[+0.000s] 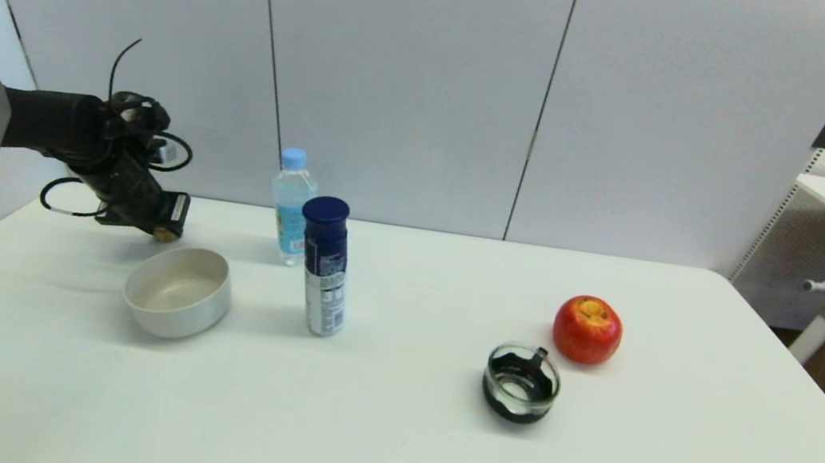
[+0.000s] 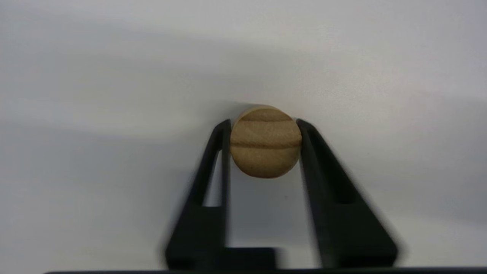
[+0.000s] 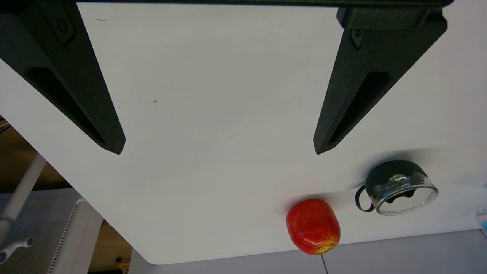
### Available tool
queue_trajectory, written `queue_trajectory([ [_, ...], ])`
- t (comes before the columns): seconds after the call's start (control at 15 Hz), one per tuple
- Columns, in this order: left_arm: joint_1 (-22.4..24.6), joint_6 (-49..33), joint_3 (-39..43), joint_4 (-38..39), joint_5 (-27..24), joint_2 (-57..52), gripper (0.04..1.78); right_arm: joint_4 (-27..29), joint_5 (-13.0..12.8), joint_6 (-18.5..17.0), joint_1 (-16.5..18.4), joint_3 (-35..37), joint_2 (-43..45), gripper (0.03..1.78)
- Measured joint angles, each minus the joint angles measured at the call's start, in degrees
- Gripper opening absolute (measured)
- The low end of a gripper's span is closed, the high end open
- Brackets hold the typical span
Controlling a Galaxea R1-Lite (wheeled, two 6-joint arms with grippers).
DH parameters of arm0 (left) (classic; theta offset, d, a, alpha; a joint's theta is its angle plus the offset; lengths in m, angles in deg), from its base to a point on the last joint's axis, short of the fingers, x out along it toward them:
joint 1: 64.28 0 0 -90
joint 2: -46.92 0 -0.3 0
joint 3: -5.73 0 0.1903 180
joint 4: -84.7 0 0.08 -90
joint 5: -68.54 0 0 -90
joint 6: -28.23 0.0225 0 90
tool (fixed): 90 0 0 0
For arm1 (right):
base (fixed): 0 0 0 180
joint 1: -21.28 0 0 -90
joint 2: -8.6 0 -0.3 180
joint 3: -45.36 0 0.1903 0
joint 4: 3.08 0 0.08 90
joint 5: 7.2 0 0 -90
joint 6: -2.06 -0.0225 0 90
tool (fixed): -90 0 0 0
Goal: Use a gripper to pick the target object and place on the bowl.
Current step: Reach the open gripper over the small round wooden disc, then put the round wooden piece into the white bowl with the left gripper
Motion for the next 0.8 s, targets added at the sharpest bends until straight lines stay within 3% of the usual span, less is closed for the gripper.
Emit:
queue_trajectory([
  [0.47,0.3,0.0,0.1,1.5,0.1,-1.9,0.51,0.0,0.0,0.0,0.0,0.0,0.0,1.71],
  [0.8,-0.4,0.1,0.0,-0.5,0.2,-12.9,0.51,0.0,0.0,0.0,0.0,0.0,0.0,1.71],
])
